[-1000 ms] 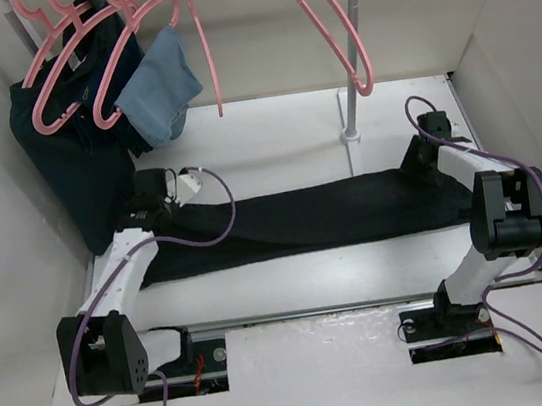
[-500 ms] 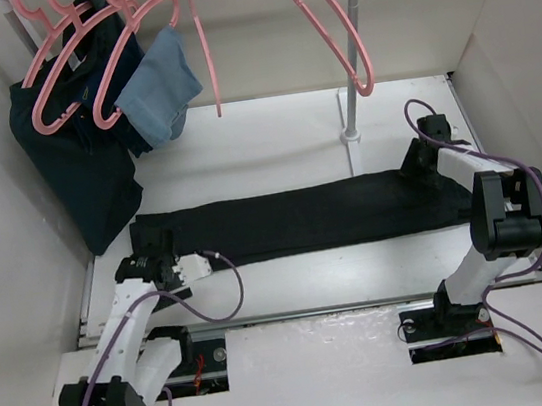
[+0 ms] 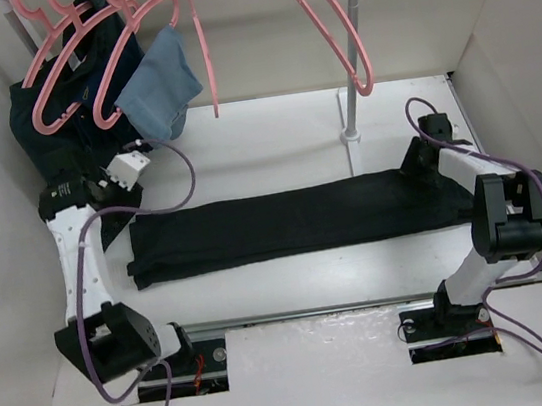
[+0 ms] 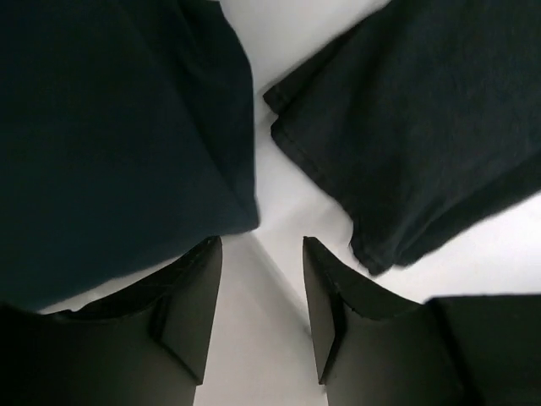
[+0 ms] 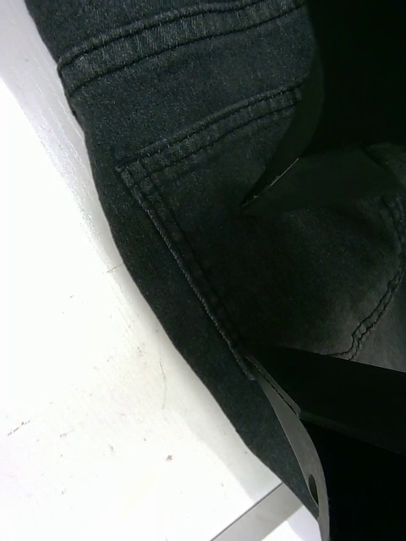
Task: Place the trousers on the hanger
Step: Fold the trousers at the center of the board.
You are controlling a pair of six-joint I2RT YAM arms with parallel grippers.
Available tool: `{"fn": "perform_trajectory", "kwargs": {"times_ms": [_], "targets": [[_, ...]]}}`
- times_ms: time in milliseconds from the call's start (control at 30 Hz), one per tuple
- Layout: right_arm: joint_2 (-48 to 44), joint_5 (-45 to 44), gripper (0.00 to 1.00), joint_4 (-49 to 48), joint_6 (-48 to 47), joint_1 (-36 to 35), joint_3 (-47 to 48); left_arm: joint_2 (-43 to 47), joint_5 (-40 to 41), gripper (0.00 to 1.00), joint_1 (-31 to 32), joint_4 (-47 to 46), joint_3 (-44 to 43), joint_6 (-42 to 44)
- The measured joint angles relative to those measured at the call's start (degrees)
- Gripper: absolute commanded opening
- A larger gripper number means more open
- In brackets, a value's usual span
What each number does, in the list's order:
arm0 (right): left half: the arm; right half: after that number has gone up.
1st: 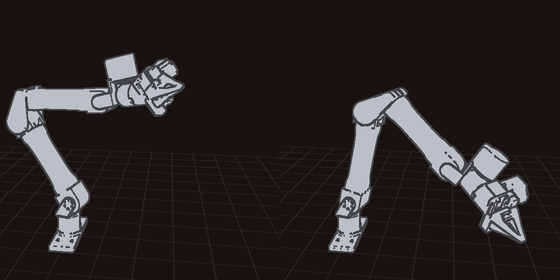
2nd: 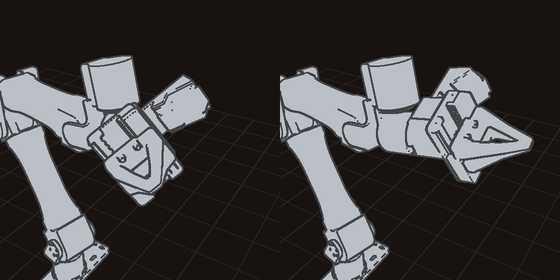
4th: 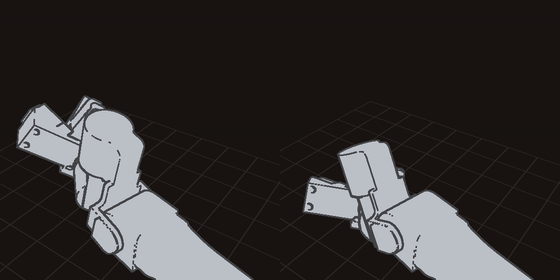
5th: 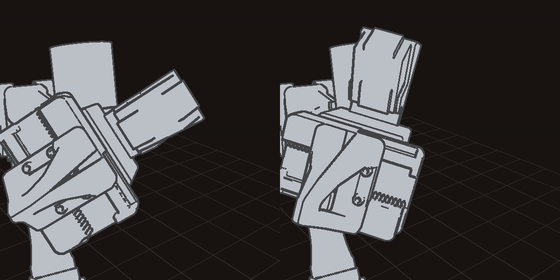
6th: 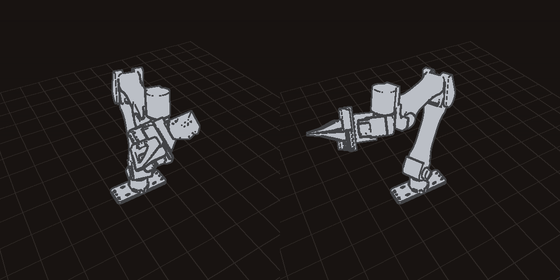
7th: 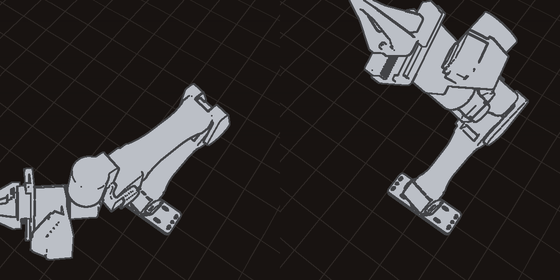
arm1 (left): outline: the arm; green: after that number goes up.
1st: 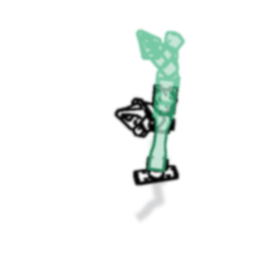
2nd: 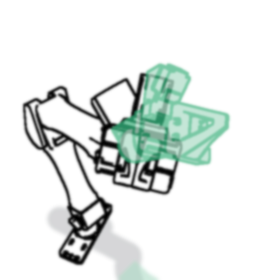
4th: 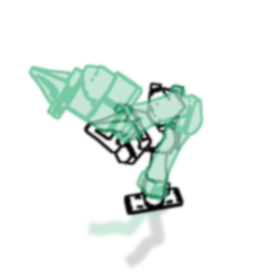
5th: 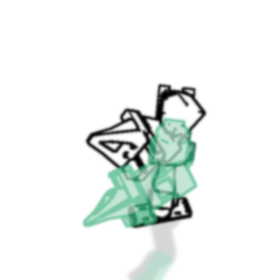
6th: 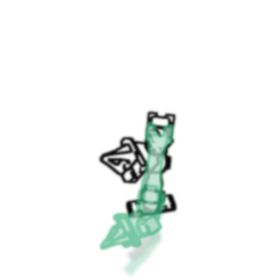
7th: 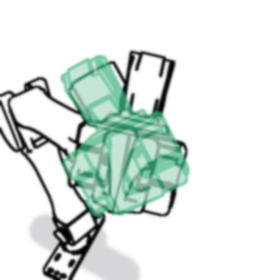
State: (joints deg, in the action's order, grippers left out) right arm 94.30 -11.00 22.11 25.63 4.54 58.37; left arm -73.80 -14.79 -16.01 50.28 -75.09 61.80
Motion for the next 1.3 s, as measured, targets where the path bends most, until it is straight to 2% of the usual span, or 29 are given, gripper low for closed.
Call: {"fn": "perform_trajectory", "kwargs": {"times_ms": [100,200,333,567,667,700,733,867,1100,1267,1300], "targets": [[-0.28,0.02,0.68,-0.02,0.00,-0.33,0.00,-4.66,-2.16,0.49,-1.38,-1.97,0.00,-4.70],[-0.28,0.00,0.68,0.00,0.00,-1.36,0.04,-9.92,-1.55,0.64,-1.22,-4.42,6.56,-8.48],[0.87,0.04,0.68,0.13,0.07,-2.67,1.01,-13.53,2.12,0.67,-0.98,-6.38,14.34,-11.80],[7.41,0.07,0.68,2.38,0.02,-3.82,6.27,-18.38,7.04,0.67,0.70,-11.28,14.62,-17.27],[8.41,0.00,0.68,3.65,0.00,-3.96,7.56,-20.31,9.03,0.21,3.87,-13.35,15.87,-19.04],[8.87,0.00,0.68,4.37,0.00,-3.96,8.28,-20.52,9.31,0.08,5.77,-13.53,17.11,-19.85],[9.35,-0.04,0.68,5.05,0.00,-3.96,9.05,-20.52,9.84,0.00,7.28,-13.55,17.97,-20.13],[10.47,-0.55,0.68,7.28,-0.37,-4.20,11.10,-20.20,11.63,0.00,9.99,-11.69,17.05,-21.22],[11.98,-4.26,0.68,9.60,-1.46,-8.37,14.97,-15.12,16.70,0.00,10.97,-9.84,8.44,-21.79],[12.22,-7.52,0.68,9.66,-2.93,-13.35,15.91,-8.41,22.86,0.00,17.53,-14.69,6.91,-21.05],[12.22,-7.76,0.68,9.66,-3.04,-14.14,15.93,-7.58,23.71,0.08,19.69,-15.32,7.21,-20.61]]}}
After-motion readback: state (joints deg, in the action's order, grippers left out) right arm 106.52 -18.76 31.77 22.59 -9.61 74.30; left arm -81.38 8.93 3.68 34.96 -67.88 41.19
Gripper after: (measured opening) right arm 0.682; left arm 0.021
